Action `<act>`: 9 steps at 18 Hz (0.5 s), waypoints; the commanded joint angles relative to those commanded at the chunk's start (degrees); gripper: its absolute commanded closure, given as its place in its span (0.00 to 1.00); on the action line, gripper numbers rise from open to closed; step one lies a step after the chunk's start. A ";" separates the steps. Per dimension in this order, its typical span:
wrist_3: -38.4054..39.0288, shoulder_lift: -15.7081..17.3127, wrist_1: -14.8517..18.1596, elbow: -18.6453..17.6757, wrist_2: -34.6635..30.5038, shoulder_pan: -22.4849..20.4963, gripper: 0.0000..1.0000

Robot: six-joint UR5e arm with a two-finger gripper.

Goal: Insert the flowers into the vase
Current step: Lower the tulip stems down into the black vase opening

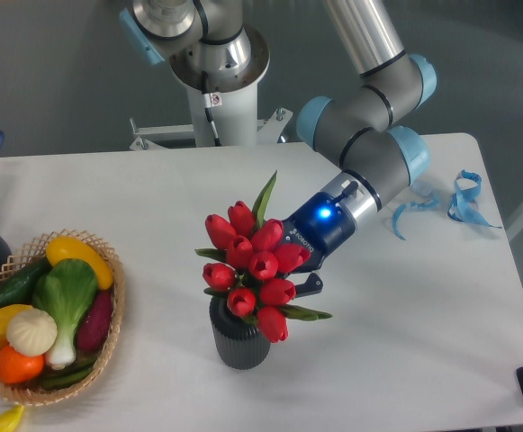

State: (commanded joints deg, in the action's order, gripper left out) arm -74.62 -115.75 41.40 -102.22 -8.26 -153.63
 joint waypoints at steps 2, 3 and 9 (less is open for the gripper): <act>0.00 -0.26 0.00 -0.18 -0.17 0.00 0.79; 0.00 -0.35 0.00 -0.26 -0.35 0.00 0.77; 0.00 -1.67 -0.09 -0.62 -0.79 0.00 0.66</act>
State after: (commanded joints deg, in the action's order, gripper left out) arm -74.62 -117.42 41.31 -102.83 -9.05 -153.63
